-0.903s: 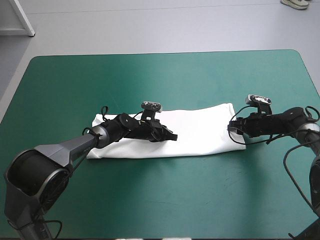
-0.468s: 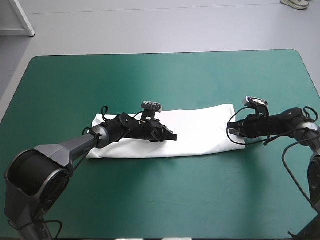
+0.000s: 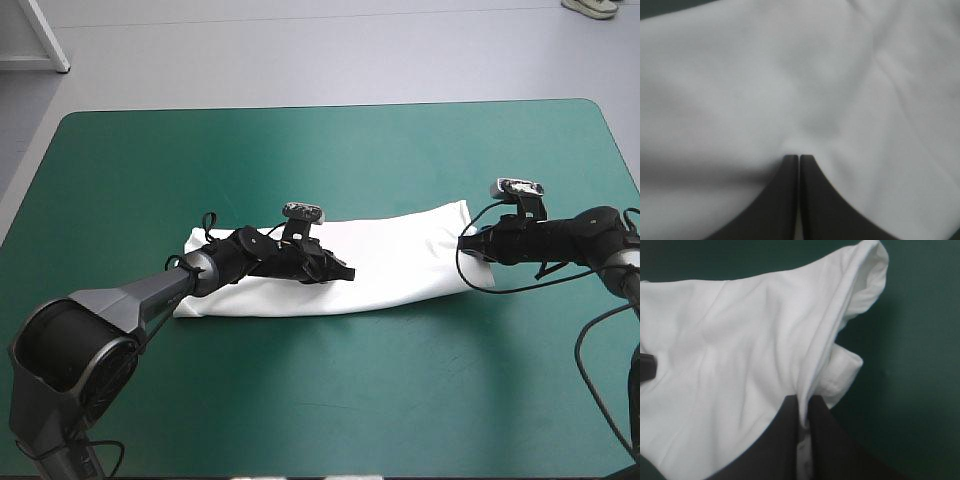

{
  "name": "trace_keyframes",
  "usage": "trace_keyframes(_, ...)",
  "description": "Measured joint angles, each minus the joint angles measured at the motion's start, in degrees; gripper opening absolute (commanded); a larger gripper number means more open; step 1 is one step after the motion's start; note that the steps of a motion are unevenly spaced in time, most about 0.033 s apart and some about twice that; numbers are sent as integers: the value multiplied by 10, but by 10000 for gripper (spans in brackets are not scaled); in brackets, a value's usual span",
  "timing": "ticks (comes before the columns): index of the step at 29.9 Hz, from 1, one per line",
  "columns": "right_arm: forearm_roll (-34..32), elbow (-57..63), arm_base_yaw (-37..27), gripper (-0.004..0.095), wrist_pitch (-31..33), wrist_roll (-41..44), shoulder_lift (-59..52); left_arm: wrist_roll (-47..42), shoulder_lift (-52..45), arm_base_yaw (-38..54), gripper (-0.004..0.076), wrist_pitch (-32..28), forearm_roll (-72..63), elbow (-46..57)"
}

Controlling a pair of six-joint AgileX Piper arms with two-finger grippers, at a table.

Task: Fold the cloth

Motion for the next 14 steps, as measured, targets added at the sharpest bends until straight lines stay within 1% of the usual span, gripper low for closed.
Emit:
trace_keyframes(5, 0, -1, 12, -7, 10, 0, -4, 0, 0, 0, 19, -3, -2, 0)
trace_keyframes(10, -4, -27, 71, -7, 2, 4, -4, 0, 0, 0, 19, -8, -4, 0)
trace_keyframes(14, -21, -80, 121, -7, -2, 33, -1, 0, -8, 0, 19, -18, 9, 0)
